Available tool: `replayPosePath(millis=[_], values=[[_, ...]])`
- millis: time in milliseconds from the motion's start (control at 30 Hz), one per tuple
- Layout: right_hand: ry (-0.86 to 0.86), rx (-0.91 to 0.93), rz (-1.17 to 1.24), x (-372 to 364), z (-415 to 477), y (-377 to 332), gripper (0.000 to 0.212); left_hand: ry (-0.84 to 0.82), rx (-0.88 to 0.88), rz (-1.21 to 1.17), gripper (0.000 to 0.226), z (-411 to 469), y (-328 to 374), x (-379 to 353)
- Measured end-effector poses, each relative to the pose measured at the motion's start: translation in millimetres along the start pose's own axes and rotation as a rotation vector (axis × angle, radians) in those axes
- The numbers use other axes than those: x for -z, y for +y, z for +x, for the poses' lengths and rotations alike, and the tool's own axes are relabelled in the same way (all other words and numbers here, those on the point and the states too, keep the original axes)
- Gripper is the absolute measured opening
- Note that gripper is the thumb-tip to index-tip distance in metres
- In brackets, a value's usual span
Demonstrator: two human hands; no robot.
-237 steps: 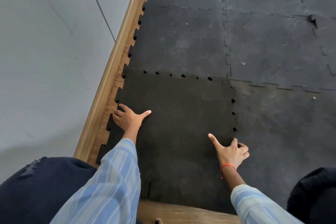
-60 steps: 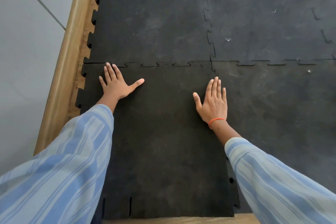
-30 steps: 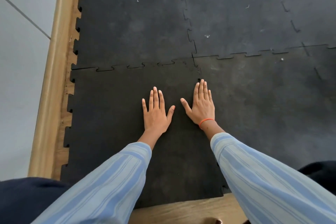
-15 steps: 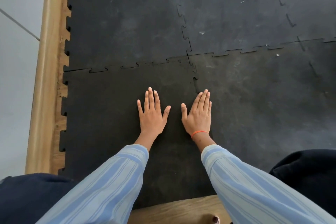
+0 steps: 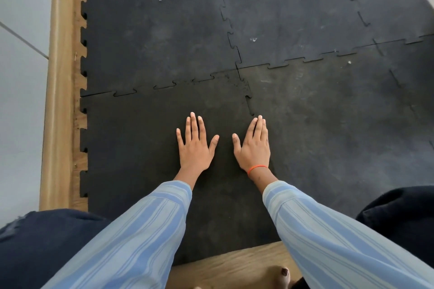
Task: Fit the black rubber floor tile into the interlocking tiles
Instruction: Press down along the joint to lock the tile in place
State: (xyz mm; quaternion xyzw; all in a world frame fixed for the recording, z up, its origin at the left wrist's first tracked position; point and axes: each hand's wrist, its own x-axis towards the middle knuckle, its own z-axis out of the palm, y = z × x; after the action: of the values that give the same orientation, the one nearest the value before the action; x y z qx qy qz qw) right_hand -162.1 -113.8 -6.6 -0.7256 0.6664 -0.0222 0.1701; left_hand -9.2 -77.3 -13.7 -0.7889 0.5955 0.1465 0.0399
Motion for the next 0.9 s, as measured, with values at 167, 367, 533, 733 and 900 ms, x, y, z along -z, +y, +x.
replayPosePath(millis=[167, 367, 533, 733, 900], values=[[-0.027, 0.013, -0.047, -6, -10, 3, 0.084, -0.046, 0.0, -0.013, 0.078, 1, 0, 3], [0.005, 0.024, -0.098, -13, -12, 3, 0.088, -0.067, 0.0, -0.028, 0.077, 4, 0, 2], [0.01, 0.009, -0.093, -15, -13, 5, 0.085, -0.063, 0.0, -0.035, 0.077, 3, 0, 1], [-0.029, 0.058, -0.112, -7, -20, 29, 0.072, -0.006, -0.034, -0.005, 0.076, -6, -4, -2], [0.018, 0.039, -0.095, -13, -64, 50, 0.071, 0.031, -0.032, 0.001, 0.075, -23, -1, -11]])
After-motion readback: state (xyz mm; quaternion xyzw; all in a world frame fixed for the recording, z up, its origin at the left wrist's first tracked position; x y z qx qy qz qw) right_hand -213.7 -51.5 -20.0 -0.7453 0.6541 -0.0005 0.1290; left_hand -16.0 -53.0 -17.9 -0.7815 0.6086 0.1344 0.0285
